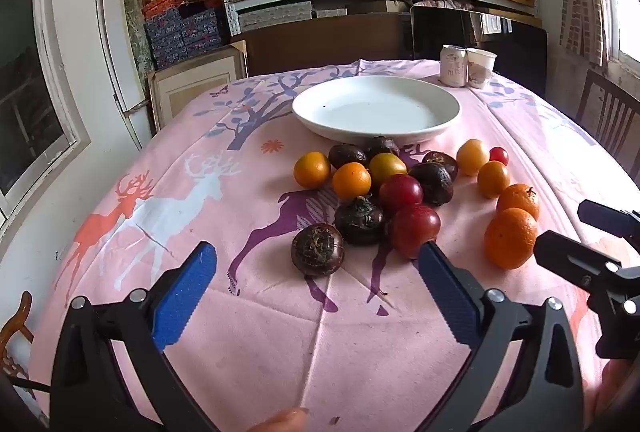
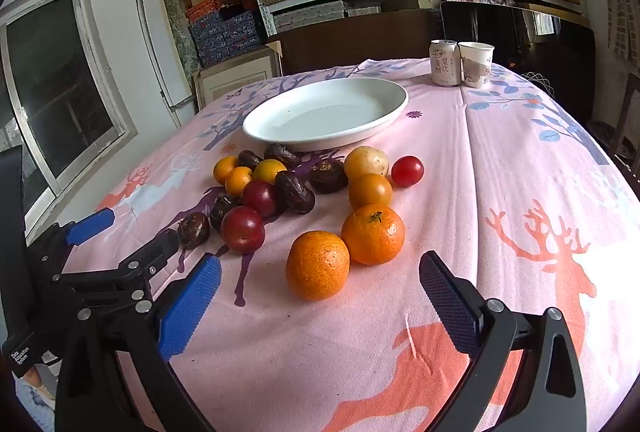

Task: Organize fruits

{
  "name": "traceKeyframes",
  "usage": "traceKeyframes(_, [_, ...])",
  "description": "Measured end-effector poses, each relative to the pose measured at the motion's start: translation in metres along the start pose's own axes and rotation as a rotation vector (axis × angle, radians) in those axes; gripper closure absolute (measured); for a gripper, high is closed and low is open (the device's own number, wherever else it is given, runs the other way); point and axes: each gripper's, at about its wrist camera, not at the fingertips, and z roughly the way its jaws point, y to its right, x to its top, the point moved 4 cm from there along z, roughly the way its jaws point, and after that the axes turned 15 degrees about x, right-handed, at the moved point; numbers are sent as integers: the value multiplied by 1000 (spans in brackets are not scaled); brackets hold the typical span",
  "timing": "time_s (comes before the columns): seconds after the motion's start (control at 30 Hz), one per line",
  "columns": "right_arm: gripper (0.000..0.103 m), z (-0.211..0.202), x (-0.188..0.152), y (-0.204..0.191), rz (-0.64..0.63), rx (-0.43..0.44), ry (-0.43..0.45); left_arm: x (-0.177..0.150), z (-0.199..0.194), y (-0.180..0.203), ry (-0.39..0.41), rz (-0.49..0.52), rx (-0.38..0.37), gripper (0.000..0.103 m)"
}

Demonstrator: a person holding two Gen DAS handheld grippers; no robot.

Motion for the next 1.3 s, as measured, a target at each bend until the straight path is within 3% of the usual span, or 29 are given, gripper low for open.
traceKeyframes(1.3, [3, -1, 0, -1, 1, 2, 2, -1, 0, 11, -5, -16, -17, 4])
